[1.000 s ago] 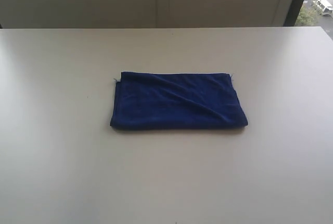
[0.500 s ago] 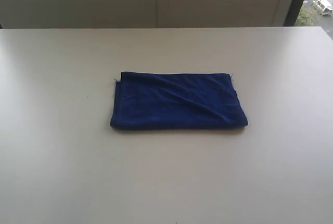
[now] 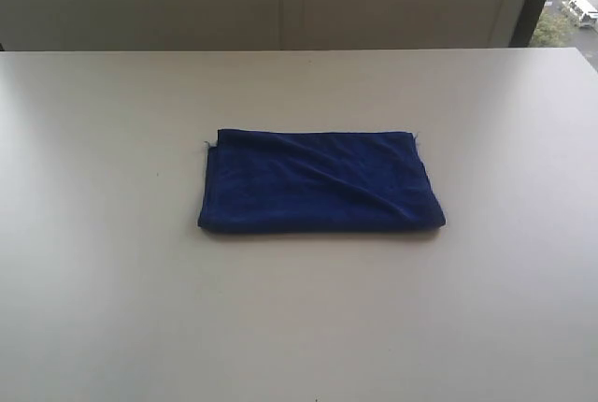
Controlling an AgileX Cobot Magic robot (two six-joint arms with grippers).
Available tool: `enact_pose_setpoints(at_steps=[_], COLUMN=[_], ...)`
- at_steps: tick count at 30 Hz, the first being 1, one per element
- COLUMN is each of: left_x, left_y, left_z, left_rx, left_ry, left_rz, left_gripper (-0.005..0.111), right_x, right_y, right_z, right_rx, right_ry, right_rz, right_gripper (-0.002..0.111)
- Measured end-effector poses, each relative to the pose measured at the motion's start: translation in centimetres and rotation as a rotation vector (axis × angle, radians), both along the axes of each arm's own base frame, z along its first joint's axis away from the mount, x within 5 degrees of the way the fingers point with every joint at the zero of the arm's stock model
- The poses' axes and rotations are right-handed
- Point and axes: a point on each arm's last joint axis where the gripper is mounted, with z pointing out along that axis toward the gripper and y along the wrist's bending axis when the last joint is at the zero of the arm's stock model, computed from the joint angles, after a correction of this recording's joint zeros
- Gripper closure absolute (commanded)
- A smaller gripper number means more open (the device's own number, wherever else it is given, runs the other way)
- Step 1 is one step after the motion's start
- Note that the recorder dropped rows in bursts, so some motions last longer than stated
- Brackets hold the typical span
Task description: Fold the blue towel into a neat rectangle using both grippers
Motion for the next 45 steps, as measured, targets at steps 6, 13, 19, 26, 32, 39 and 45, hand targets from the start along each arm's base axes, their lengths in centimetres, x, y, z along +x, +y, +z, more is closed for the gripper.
enact_pose_setpoints(at_steps=[6, 13, 19, 26, 32, 39, 45], left_x=[0.0, 0.0, 0.0, 0.0, 0.0, 0.0, 0.0], left_y=[0.0, 0.0, 0.0, 0.0, 0.0, 0.0, 0.0], left_z=[0.0, 0.0, 0.0, 0.0, 0.0, 0.0, 0.0], left_rx=[0.000, 0.000, 0.000, 0.000, 0.000, 0.000, 0.000], left_ry=[0.001, 0.001, 0.001, 0.001, 0.001, 0.001, 0.001], left_rz=[0.000, 0.000, 0.000, 0.000, 0.000, 0.000, 0.000], left_gripper=[0.107, 0.107, 0.107, 0.107, 0.107, 0.107, 0.107], right_x=[0.3, 1.5, 2.2, 2.8, 3.1, 3.2, 3.2], right_y=[0.0, -0.1, -0.1, -0.2, -0.2, -0.2, -0.2], right_z=[-1.3, -4.7, -7.4, -9.6, -11.7, -12.0, -12.0], right_rx=[0.002, 0.007, 0.011, 0.013, 0.015, 0.016, 0.016], right_ry=[0.030, 0.138, 0.207, 0.224, 0.272, 0.255, 0.248], right_rz=[0.000, 0.000, 0.000, -0.002, -0.002, -0.004, -0.004], right_gripper=[0.108, 0.108, 0.108, 0.108, 0.108, 0.108, 0.108])
